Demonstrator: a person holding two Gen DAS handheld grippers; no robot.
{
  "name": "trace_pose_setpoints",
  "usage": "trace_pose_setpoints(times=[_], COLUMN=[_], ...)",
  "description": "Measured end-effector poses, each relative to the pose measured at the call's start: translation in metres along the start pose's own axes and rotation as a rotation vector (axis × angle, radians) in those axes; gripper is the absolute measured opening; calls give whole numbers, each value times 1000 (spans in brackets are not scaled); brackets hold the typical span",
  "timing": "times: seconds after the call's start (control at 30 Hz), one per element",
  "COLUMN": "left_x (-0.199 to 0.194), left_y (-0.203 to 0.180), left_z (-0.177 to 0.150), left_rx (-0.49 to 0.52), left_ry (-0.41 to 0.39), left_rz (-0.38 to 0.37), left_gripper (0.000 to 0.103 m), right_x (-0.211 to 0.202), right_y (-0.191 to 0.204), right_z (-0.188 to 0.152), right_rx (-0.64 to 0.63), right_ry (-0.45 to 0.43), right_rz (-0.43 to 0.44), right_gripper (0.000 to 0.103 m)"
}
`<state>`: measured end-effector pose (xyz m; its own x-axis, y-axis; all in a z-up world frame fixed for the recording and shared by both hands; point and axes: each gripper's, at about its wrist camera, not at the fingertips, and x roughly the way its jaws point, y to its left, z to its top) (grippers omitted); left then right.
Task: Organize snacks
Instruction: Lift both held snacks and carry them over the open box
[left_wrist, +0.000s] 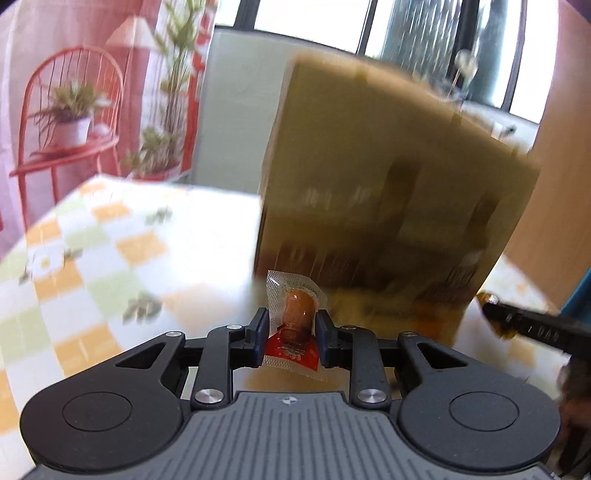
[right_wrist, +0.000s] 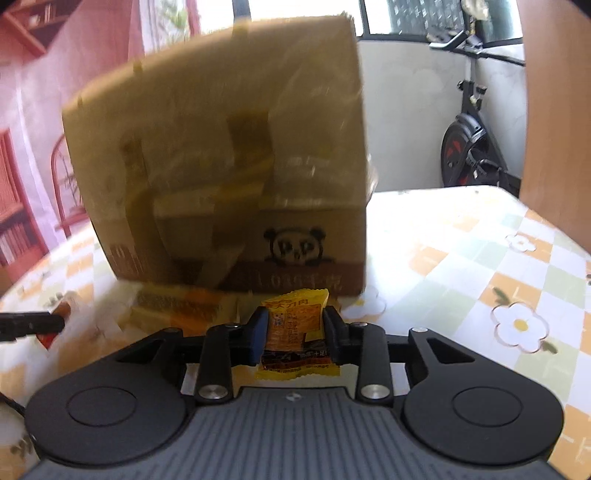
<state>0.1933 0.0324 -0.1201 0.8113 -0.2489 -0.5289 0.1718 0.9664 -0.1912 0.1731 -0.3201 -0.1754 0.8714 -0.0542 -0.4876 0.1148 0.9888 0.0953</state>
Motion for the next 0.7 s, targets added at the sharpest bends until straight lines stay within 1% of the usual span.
trace_pose_setpoints(times=[0.03, 0.07, 0.23, 0.3, 0.37, 0.43, 0.5, 0.53, 0.6, 0.7], left_x=[-6, -13, -41, -45, -42, -35, -22, -15, 6, 41], left_y=[-1, -3, -14, -18, -22, -20, -17, -13, -9, 1], left_z=[10, 21, 71, 86, 96, 95, 82, 74, 56, 37], left_rx=[1, 12, 76, 89, 78, 56, 34, 21, 4, -39], left_ry=[-24, -50, -176, -205, -216, -196, -131, -93, -13, 119], left_rz=[-15, -25, -71, -87, -87, -90, -88, -79, -51, -13], left_gripper=[22, 13, 13, 13, 13, 14, 32, 44, 45, 45], right_x=[-5, -11, -50, -64, -76, -81, -83, -83, -78, -64], right_y=[-1, -1, 9, 15, 20, 25, 29, 31, 31, 25], right_z=[5, 11, 56, 74, 89, 100, 101, 100, 93, 83], right_rx=[9, 13, -25, -47, -66, -82, -96, -103, -104, -59], right_ry=[-22, -45, -215, -283, -336, -352, -355, -349, -323, -271], right_rz=[2, 6, 54, 79, 101, 121, 132, 136, 134, 132], right_gripper=[34, 34, 34, 34, 34, 34, 34, 34, 34, 34])
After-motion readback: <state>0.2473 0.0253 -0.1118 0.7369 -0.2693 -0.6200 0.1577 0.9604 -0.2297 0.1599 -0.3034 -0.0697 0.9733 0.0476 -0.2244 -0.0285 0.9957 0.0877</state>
